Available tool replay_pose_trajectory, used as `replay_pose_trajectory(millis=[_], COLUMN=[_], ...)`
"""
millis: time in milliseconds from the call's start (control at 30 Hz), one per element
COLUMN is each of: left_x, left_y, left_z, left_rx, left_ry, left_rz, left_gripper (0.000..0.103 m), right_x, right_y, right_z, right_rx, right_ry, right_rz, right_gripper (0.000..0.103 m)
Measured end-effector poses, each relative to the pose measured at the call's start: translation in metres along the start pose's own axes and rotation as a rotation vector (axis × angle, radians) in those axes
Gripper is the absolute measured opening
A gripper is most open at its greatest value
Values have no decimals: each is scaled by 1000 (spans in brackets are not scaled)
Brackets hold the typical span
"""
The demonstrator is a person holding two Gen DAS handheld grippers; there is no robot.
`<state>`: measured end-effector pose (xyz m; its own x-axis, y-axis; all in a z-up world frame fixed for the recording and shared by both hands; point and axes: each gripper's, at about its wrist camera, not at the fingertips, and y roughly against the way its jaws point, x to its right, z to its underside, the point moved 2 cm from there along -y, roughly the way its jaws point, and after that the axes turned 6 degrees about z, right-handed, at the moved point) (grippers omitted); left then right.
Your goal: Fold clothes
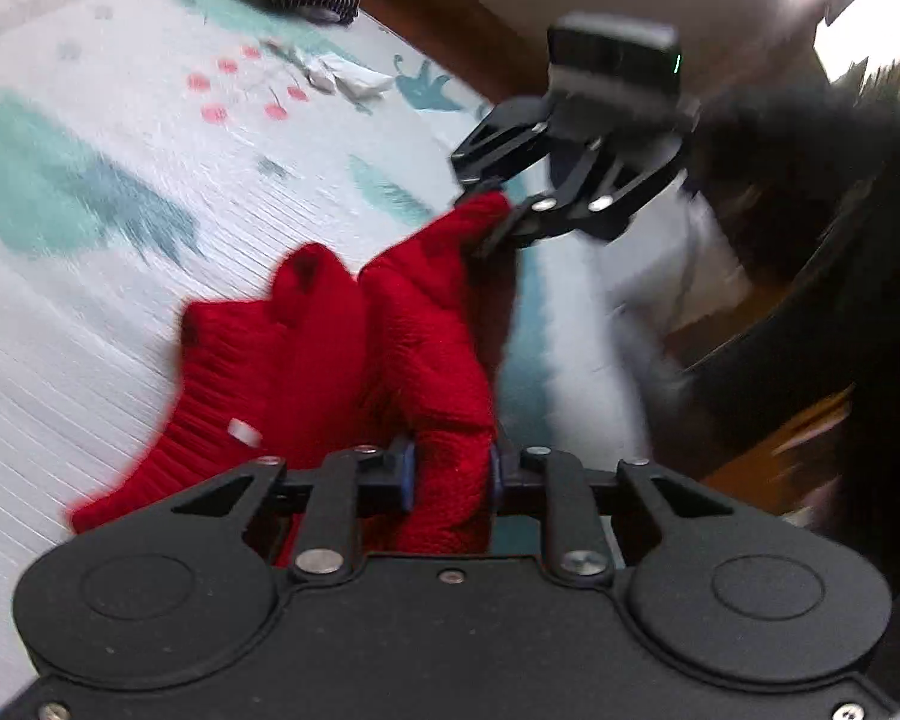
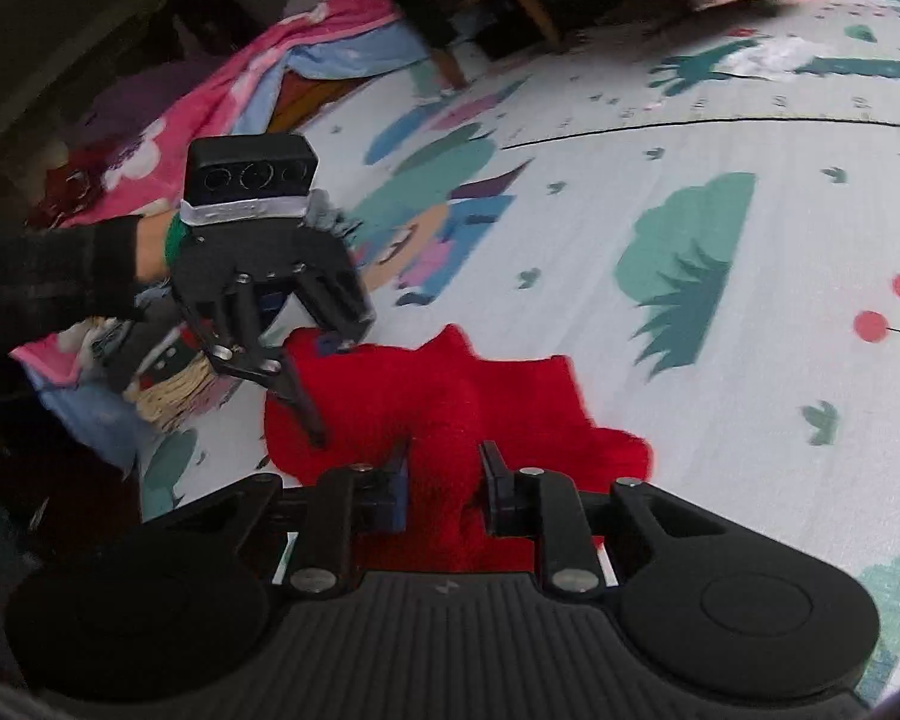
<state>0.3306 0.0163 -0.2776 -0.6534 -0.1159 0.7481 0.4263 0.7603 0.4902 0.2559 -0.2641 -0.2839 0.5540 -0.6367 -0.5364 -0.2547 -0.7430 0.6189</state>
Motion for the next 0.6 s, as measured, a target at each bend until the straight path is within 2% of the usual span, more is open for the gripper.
replay_pose_trajectory(millis=[67, 100, 133, 167, 200, 233, 267, 333, 433, 533, 600], left_x=[-22, -35, -48, -57, -58, -51, -42, -26, 15, 63, 89], left_y=[2, 3, 4, 6, 9, 14, 18, 31, 54, 64, 52], left_z=[-1, -1, -1, -2, -4, -6, -7, -2, 20, 58, 86], left_rx=[11, 12, 9, 11, 36, 71, 95, 157, 312, 494, 538], left_ry=[105, 154, 200, 218, 215, 181, 136, 106, 19, -67, -124], left_rz=[12, -27, -101, -196, -249, -285, -353, -481, -623, -745, -826], left_gripper=[20, 20, 24, 39, 39, 50, 59, 59, 59, 59, 60], right_x=[20, 31, 41, 48, 51, 52, 50, 45, 38, 22, 4], right_y=[-12, -21, -30, -38, -44, -48, -49, -49, -44, -30, -17], right_z=[-5, -7, -9, -11, -15, -18, -21, -22, -18, -15, -11], right_rx=[-27, -44, -62, -72, -73, -68, -59, -55, -37, 3, 75], right_ry=[-77, -117, -155, -179, -188, -192, -184, -168, -163, -65, 58], right_rz=[34, 55, 76, 102, 131, 150, 163, 176, 201, 290, 379], right_gripper=[25, 25, 27, 27, 26, 27, 27, 27, 32, 44, 53])
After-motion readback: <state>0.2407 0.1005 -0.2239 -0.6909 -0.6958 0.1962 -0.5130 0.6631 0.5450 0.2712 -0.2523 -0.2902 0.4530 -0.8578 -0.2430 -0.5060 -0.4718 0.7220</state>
